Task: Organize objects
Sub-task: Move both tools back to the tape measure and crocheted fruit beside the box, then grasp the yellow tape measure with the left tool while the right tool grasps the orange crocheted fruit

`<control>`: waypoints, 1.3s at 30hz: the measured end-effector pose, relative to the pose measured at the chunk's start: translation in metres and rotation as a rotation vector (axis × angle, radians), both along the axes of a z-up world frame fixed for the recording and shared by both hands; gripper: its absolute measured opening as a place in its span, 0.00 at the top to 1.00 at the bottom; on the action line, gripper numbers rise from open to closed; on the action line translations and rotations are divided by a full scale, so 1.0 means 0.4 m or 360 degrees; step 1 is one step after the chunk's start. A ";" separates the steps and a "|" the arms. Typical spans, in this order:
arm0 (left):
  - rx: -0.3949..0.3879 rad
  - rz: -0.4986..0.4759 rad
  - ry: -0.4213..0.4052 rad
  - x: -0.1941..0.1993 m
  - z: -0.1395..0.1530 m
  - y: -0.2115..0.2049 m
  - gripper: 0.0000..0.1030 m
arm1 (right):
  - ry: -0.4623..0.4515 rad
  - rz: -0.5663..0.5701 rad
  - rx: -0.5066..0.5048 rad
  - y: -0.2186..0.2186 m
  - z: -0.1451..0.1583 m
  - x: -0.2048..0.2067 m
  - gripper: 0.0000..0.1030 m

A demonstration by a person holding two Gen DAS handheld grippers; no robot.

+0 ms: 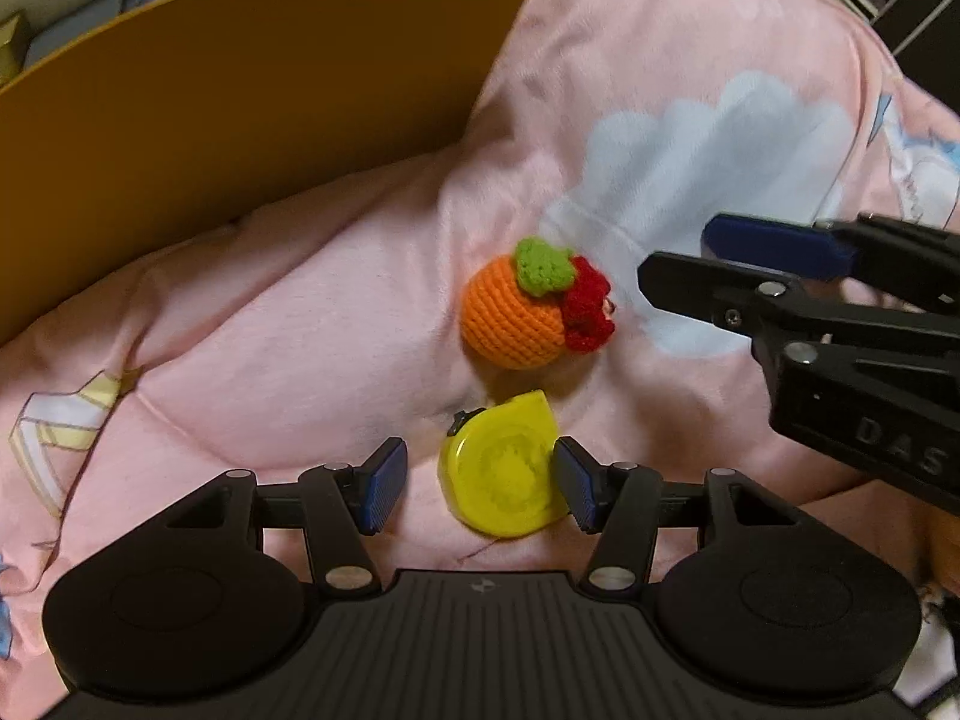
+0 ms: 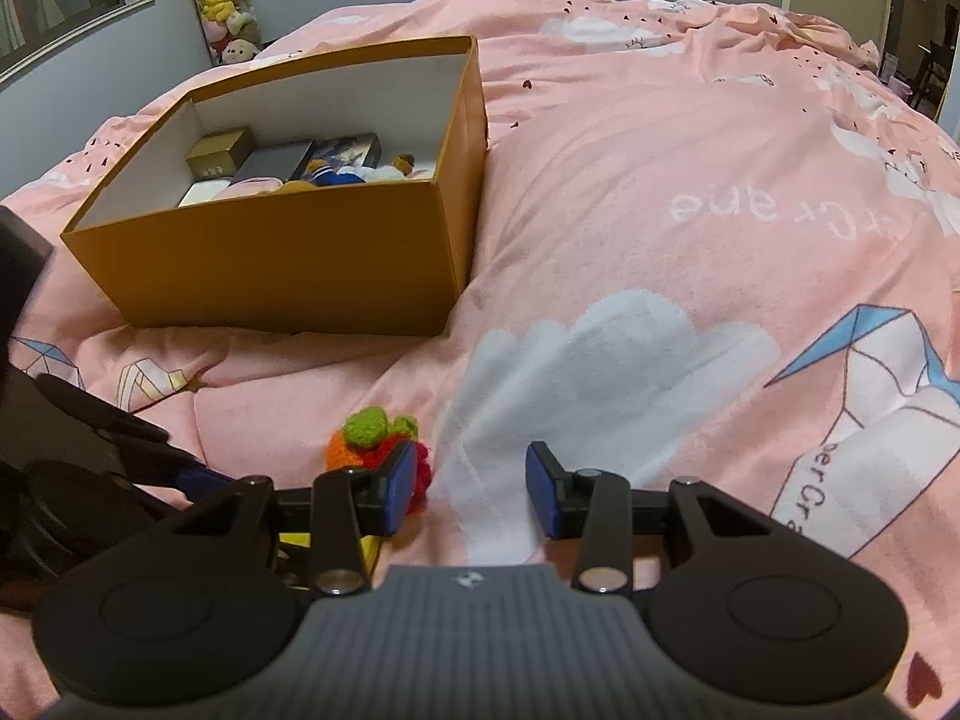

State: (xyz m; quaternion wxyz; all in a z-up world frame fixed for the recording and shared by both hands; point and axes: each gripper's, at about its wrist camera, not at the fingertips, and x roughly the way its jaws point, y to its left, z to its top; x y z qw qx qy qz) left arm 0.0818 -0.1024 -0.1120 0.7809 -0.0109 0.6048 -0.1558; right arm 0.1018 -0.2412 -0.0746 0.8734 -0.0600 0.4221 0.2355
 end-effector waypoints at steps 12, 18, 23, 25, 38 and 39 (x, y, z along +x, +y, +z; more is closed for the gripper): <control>0.0005 -0.0018 0.0007 -0.020 -0.040 -0.015 0.32 | 0.0020 0.0058 -0.0003 0.012 -0.009 -0.007 0.56; 0.0029 -0.0055 -0.0011 -0.039 -0.048 -0.026 0.33 | 0.0027 0.0053 -0.0019 0.012 -0.010 -0.009 0.56; 0.0038 -0.0007 -0.0024 -0.066 -0.032 0.004 0.41 | 0.0017 0.0068 -0.0034 0.019 -0.008 -0.010 0.56; 0.0055 0.0018 -0.0037 -0.080 -0.019 0.022 0.42 | 0.0010 0.0091 -0.0034 0.024 -0.004 -0.011 0.56; 0.0015 0.0480 -0.0126 -0.053 0.060 0.235 0.42 | 0.0000 0.0395 -0.0172 0.122 -0.012 -0.019 0.56; 0.0012 0.0497 -0.0115 -0.053 0.055 0.244 0.42 | 0.0018 0.0428 -0.0189 0.132 -0.019 -0.022 0.55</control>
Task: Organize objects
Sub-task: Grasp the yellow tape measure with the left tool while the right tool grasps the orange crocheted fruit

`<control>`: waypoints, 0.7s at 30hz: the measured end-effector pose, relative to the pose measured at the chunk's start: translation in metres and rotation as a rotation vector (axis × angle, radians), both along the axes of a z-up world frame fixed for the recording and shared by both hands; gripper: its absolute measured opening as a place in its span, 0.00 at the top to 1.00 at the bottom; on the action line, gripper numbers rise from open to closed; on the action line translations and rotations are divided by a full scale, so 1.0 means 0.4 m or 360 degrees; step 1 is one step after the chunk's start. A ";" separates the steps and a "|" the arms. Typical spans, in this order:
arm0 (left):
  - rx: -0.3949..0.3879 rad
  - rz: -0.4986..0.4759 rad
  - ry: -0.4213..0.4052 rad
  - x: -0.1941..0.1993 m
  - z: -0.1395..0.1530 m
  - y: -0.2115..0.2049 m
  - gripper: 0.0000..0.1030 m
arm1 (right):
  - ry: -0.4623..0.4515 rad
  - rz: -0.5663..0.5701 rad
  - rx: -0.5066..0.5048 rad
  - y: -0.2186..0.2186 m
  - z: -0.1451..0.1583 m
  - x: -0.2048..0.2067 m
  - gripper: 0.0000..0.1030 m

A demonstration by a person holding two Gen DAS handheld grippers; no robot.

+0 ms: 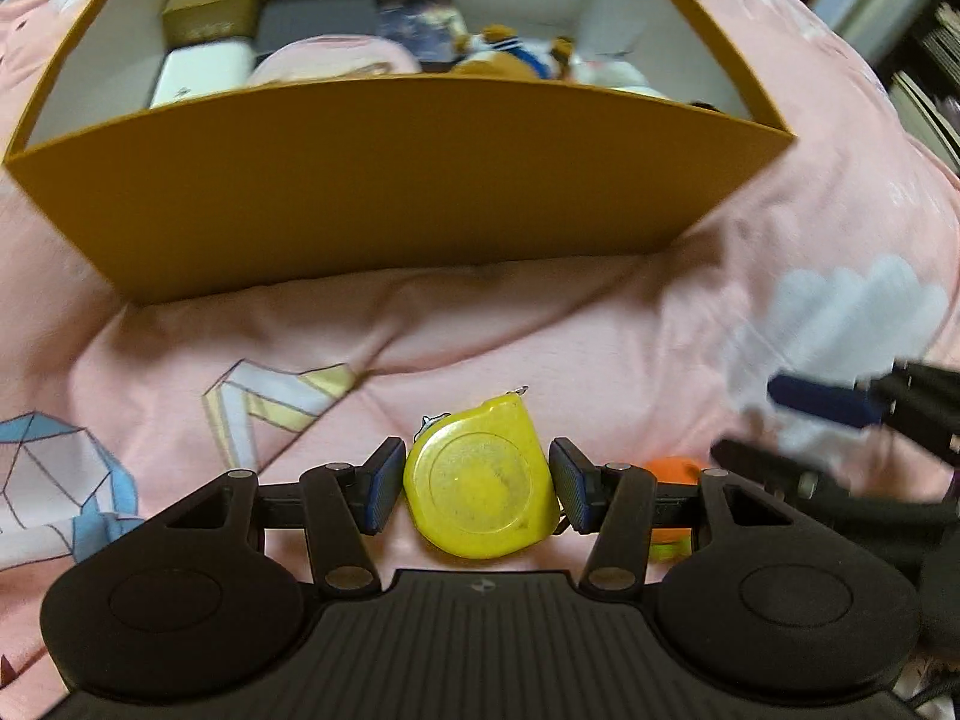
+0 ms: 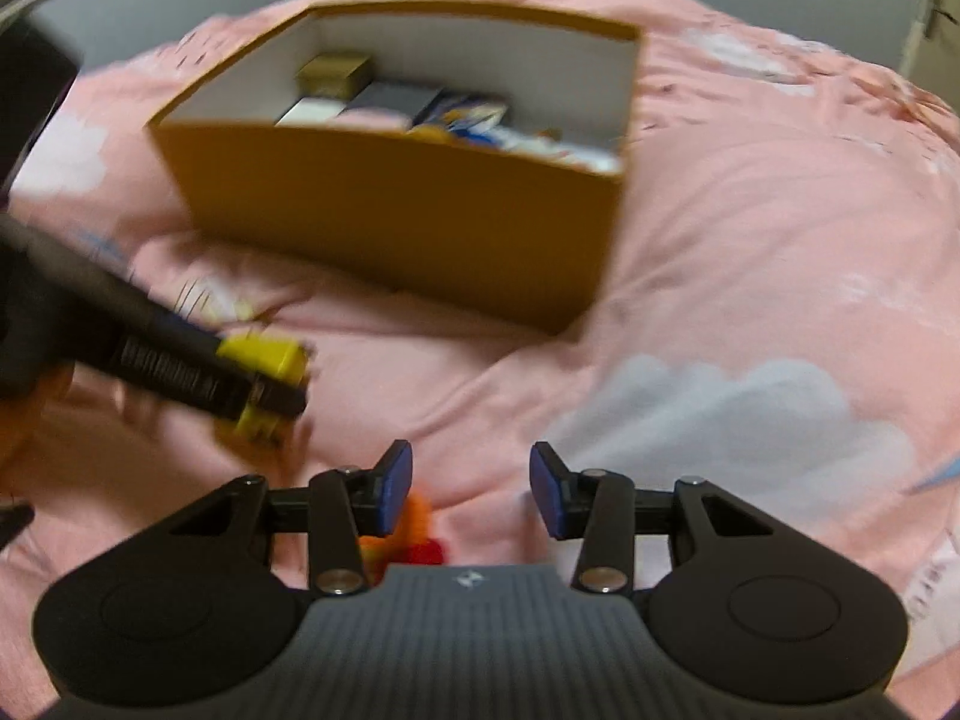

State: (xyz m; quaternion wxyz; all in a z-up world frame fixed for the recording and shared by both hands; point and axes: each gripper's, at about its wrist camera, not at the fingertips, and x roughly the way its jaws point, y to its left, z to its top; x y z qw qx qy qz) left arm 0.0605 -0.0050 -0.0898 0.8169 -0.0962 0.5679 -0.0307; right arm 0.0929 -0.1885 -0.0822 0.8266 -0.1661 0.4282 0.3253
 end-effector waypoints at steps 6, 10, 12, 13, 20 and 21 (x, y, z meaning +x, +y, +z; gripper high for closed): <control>-0.0027 0.0023 0.0039 0.027 0.000 0.012 0.42 | 0.0128 0.0112 -0.0086 0.041 -0.047 -0.005 0.52; -0.0030 0.0020 0.0046 0.039 -0.013 -0.007 0.42 | 0.0197 0.0137 -0.0087 0.045 -0.058 -0.006 0.47; -0.0033 0.0018 0.0048 0.040 -0.017 -0.011 0.42 | 0.0244 0.0145 -0.0118 0.050 -0.073 -0.012 0.49; -0.0034 0.0016 0.0048 0.042 -0.022 -0.015 0.42 | 0.0254 0.0138 -0.0138 0.052 -0.082 -0.014 0.52; -0.0041 0.0006 0.0036 0.033 -0.008 -0.011 0.42 | 0.0244 0.0112 -0.0096 0.041 -0.078 -0.018 0.57; -0.0046 0.0002 0.0030 0.030 -0.004 -0.011 0.42 | 0.0233 0.0111 -0.0092 0.040 -0.074 -0.020 0.60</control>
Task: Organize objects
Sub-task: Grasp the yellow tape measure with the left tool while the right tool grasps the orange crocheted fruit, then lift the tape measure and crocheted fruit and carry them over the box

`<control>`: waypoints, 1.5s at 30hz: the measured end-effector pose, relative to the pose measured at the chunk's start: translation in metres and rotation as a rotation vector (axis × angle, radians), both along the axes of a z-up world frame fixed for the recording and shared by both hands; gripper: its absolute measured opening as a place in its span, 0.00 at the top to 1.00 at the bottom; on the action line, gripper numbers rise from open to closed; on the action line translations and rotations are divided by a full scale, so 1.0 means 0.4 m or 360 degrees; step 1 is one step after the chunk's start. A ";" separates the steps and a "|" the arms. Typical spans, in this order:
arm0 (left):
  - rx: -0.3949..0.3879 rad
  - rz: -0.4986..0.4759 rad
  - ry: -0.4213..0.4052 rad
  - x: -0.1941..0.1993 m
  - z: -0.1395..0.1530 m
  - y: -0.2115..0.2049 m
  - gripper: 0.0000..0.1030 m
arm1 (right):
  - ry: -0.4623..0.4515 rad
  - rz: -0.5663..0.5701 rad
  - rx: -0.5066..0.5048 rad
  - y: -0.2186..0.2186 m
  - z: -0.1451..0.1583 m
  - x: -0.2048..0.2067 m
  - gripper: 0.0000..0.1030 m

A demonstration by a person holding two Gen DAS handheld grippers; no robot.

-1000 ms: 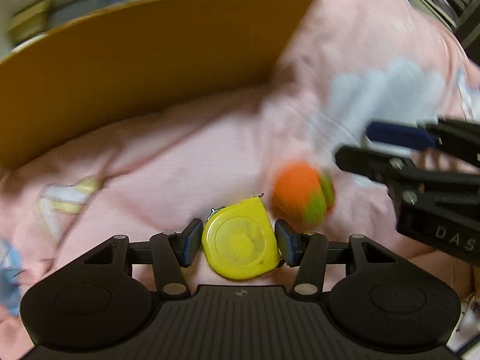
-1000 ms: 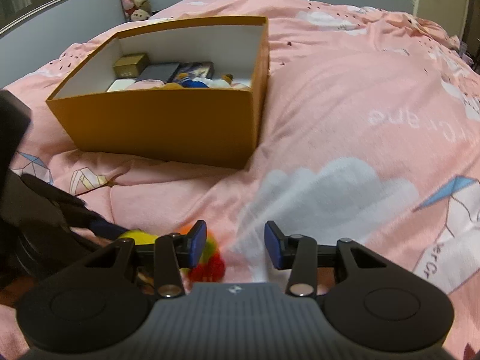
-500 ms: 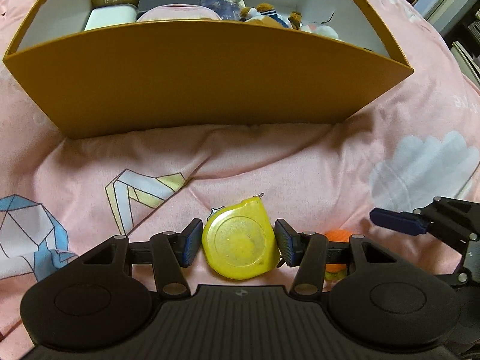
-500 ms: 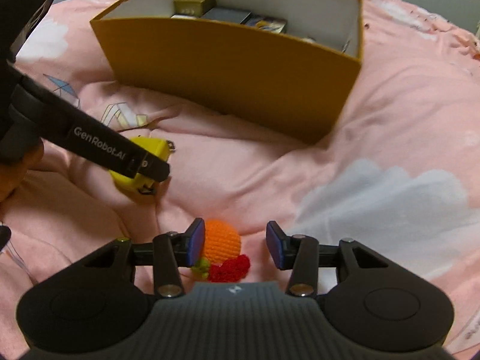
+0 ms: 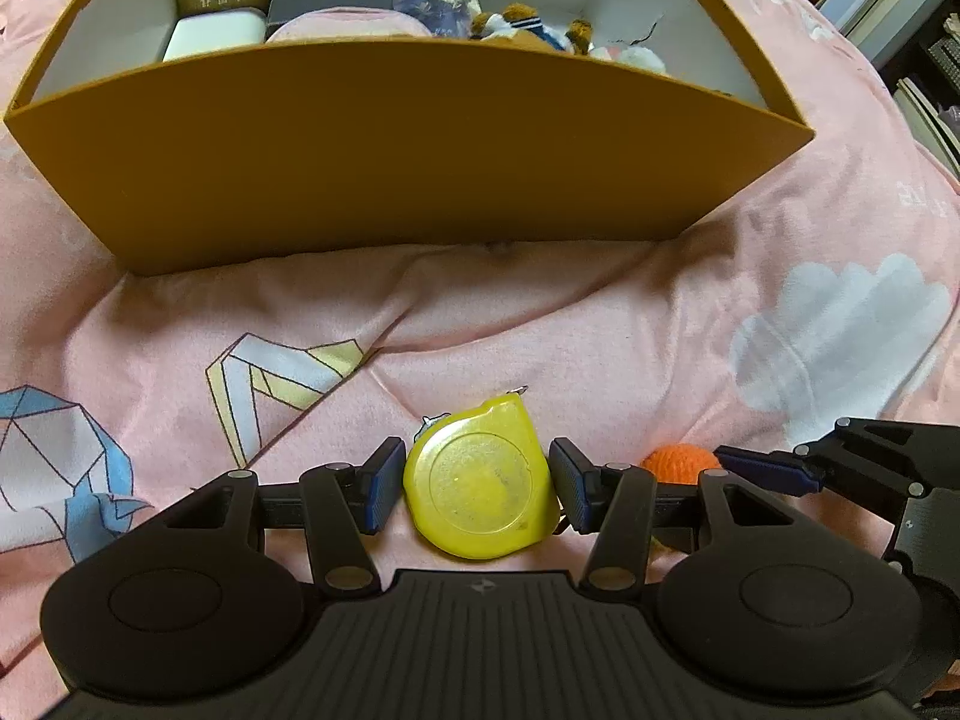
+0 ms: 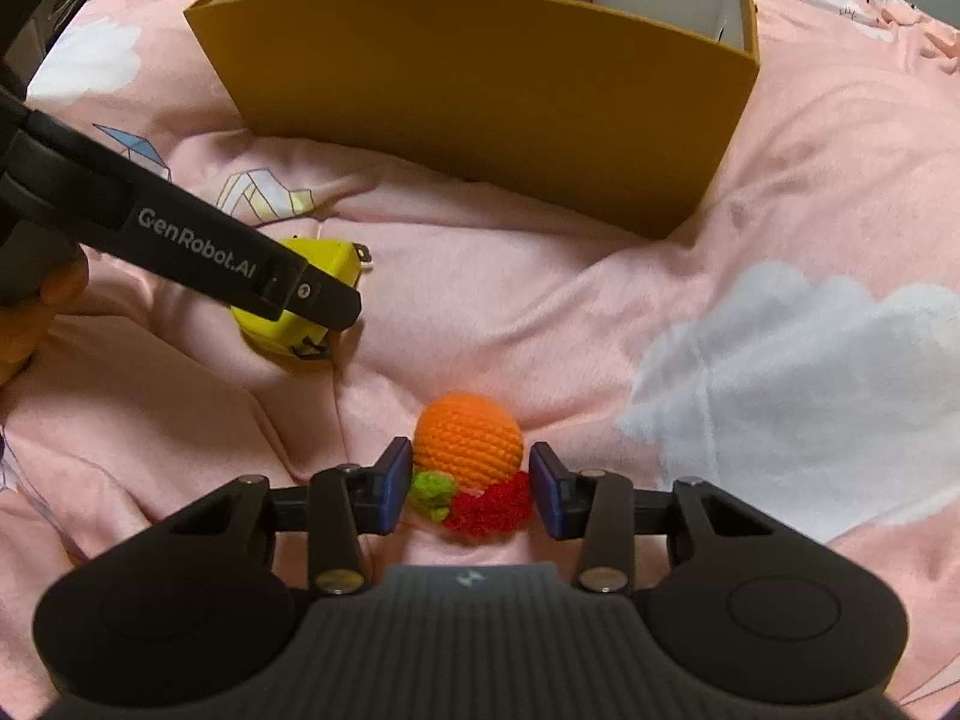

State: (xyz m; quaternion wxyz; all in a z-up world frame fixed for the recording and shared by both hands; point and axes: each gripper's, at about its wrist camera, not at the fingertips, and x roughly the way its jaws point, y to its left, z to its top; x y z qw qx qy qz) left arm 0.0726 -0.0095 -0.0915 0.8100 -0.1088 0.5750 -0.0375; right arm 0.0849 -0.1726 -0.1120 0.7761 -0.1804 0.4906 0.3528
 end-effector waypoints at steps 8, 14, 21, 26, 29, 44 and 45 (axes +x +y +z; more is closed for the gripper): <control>-0.0119 -0.0039 -0.0080 -0.030 0.068 0.010 0.42 | -0.0079 -0.0023 0.0069 -0.023 0.054 0.000 0.60; -0.0199 -0.0067 -0.0194 -0.040 0.141 0.008 0.42 | -0.0178 -0.0022 0.0153 -0.019 0.121 0.018 0.60; -0.0234 -0.0057 -0.0338 -0.022 0.209 0.007 0.42 | -0.0364 0.0026 0.0240 -0.016 0.250 0.021 0.60; -0.0245 -0.0020 -0.0407 0.007 0.247 0.020 0.42 | -0.0511 0.0084 0.0273 0.003 0.322 0.040 0.60; -0.0285 0.0013 -0.0440 0.032 0.261 0.029 0.42 | -0.0586 0.0117 0.0278 0.019 0.354 0.058 0.60; -0.0244 0.0125 -0.0491 0.203 0.228 0.067 0.42 | -0.0771 0.0228 0.0079 0.116 0.359 0.214 0.60; -0.0244 0.0127 -0.0485 0.213 0.221 0.069 0.42 | -0.0784 0.0244 0.0059 0.123 0.351 0.223 0.60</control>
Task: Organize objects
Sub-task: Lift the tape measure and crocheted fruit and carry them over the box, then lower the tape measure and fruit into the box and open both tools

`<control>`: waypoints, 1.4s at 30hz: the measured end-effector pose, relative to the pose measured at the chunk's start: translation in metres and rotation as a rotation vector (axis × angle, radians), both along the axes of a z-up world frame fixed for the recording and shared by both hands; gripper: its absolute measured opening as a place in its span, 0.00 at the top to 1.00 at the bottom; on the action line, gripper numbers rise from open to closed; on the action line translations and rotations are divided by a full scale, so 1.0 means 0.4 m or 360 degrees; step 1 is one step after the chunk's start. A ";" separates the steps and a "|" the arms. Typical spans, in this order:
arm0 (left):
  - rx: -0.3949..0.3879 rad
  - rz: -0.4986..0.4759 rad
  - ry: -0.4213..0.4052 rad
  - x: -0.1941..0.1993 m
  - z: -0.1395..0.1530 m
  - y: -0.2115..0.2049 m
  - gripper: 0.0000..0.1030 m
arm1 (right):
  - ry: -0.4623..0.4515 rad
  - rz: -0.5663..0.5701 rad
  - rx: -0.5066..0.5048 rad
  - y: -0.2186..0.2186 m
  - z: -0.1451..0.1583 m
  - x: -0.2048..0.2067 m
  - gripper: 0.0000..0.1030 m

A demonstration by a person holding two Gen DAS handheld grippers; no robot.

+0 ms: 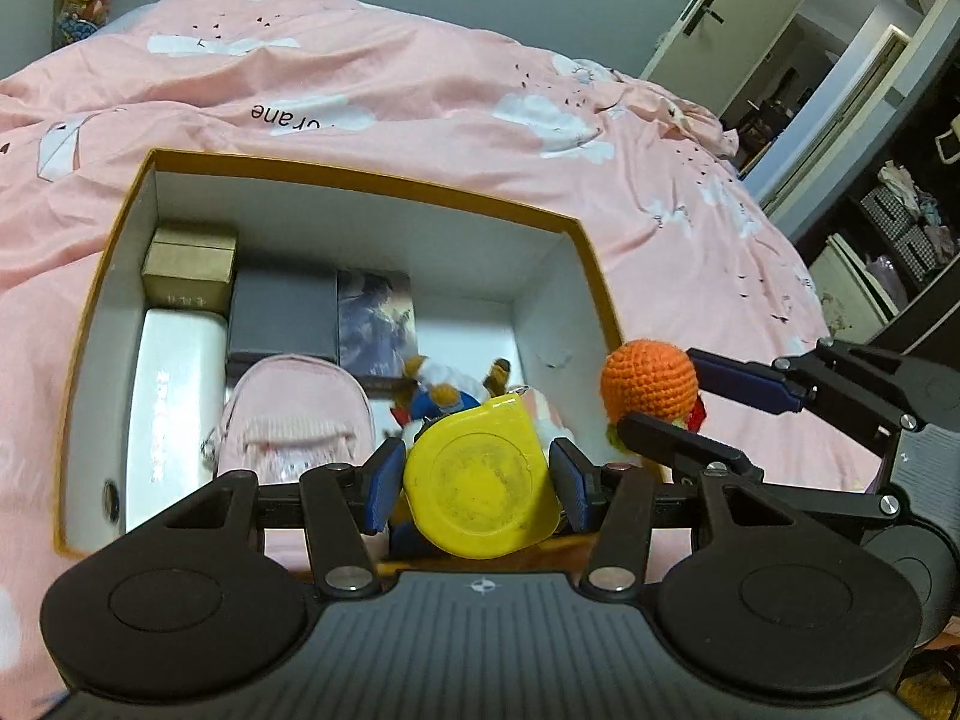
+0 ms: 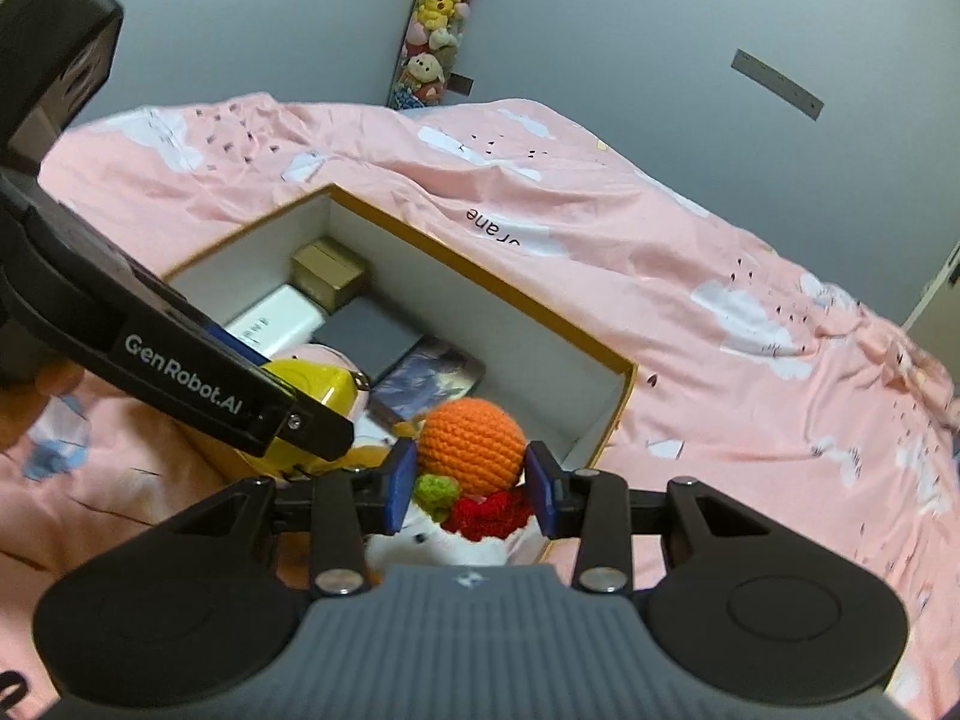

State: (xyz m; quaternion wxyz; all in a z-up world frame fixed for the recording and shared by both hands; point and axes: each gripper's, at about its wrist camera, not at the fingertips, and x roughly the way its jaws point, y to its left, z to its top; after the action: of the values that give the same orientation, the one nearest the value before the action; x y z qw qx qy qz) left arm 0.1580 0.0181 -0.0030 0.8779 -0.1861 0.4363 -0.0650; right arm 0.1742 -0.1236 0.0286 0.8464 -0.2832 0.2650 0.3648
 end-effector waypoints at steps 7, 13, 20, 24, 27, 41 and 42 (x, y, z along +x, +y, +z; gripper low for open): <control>0.0007 0.0010 0.0040 0.061 -0.042 0.007 0.42 | -0.0037 0.0057 -0.0118 0.046 -0.055 0.071 0.60; 0.0013 0.0010 0.0074 0.102 -0.066 0.010 0.42 | -0.0085 0.0093 -0.0195 0.080 -0.091 0.112 0.60; -0.0036 -0.0006 0.0103 0.148 -0.086 0.015 0.42 | -0.0098 0.0082 -0.0233 0.104 -0.120 0.177 0.60; -0.0051 -0.0007 0.0127 0.172 -0.100 0.024 0.42 | -0.0083 0.0100 -0.0253 0.115 -0.140 0.208 0.60; -0.0066 -0.0013 0.0144 0.187 -0.106 0.035 0.42 | -0.0086 0.0093 -0.0282 0.123 -0.157 0.228 0.60; -0.0086 -0.0051 0.0185 0.270 -0.109 0.029 0.42 | -0.0062 0.0100 -0.0243 0.103 -0.176 0.265 0.59; -0.0081 -0.0055 0.0191 0.277 -0.110 0.026 0.42 | -0.0068 0.0107 -0.0237 0.099 -0.172 0.261 0.58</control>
State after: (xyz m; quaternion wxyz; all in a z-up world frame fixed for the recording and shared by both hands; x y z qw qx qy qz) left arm 0.2689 0.0283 -0.0468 0.8439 -0.2043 0.4896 -0.0798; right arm 0.2786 -0.0840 -0.0400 0.8157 -0.3619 0.2635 0.3663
